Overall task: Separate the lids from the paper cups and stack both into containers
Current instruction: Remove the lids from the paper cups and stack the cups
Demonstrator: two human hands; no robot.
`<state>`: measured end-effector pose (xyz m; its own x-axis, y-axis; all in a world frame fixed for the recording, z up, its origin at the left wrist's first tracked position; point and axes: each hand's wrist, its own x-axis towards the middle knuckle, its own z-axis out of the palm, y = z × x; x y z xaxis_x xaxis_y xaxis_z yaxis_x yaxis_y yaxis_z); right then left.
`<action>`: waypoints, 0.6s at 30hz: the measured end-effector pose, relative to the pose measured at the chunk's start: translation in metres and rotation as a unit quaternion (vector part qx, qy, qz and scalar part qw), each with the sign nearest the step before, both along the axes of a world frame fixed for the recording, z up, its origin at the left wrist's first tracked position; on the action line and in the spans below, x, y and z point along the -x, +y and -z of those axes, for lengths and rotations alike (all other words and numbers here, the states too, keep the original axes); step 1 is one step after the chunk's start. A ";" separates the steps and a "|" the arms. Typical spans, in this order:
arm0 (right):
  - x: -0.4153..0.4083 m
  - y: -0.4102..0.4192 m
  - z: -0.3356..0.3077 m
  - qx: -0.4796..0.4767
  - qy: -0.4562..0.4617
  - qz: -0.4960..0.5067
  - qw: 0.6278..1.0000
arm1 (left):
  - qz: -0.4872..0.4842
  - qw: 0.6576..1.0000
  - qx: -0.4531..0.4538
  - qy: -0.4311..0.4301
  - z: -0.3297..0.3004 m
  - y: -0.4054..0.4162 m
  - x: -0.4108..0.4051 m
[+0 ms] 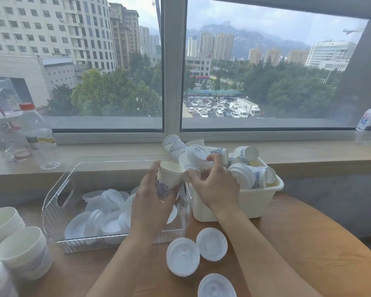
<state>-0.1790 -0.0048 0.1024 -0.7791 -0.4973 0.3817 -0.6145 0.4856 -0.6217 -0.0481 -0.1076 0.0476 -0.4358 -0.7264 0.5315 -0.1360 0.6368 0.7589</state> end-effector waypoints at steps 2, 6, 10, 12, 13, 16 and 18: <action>0.001 0.001 -0.001 0.003 -0.009 0.004 1.000 | -0.003 1.000 0.004 -0.004 0.001 0.000 -0.002; 0.002 0.001 -0.003 -0.002 -0.031 0.008 0.999 | 0.013 1.000 0.007 -0.025 0.004 -0.001 -0.004; 0.003 -0.003 -0.004 0.007 -0.057 0.015 0.998 | 0.015 0.999 0.025 -0.041 0.004 0.002 -0.011; 0.002 -0.001 -0.005 0.024 -0.079 0.013 0.997 | 0.002 0.999 0.028 -0.044 0.005 0.002 -0.017; 0.001 0.001 -0.005 0.036 -0.091 0.008 0.995 | -0.005 0.999 0.026 -0.044 0.005 0.001 -0.020; -0.002 0.009 -0.002 0.066 -0.119 -0.009 0.991 | -0.010 0.999 0.010 -0.049 0.009 0.002 -0.028; -0.005 0.013 0.001 0.078 -0.132 -0.021 0.988 | 0.000 0.999 -0.002 -0.049 0.011 0.004 -0.031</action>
